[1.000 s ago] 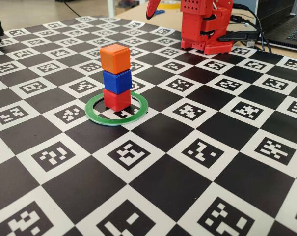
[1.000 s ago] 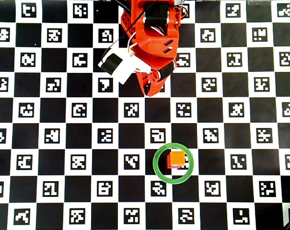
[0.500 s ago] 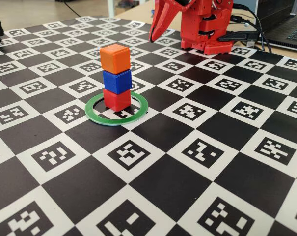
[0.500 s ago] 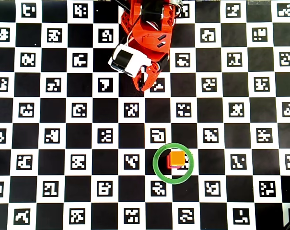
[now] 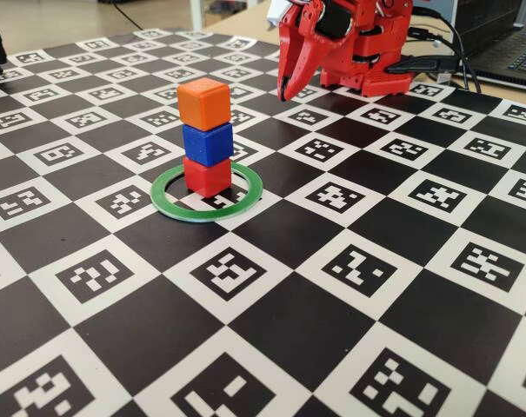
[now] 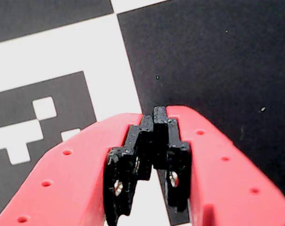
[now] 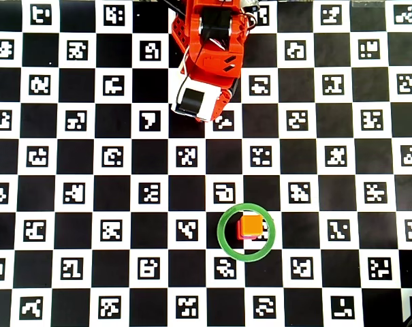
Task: Grab the red cube then put it in the green circle then put the blue cube on top and finally the orange cube on top
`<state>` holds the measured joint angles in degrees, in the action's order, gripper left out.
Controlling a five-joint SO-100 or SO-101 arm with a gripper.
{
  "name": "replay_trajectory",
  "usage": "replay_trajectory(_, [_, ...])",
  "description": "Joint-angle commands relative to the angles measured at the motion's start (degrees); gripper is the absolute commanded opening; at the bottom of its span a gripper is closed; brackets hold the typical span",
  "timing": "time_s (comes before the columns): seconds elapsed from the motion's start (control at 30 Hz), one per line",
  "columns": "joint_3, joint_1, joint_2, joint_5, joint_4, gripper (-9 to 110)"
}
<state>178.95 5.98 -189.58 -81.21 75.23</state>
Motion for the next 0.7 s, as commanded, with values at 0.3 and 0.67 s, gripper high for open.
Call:
replay_trajectory(0.3, [3.6, -0.4, -2.8, -5.6, 2.4, -5])
replay_trajectory(0.67, [3.6, -0.4, -2.8, -5.7, 2.4, -5])
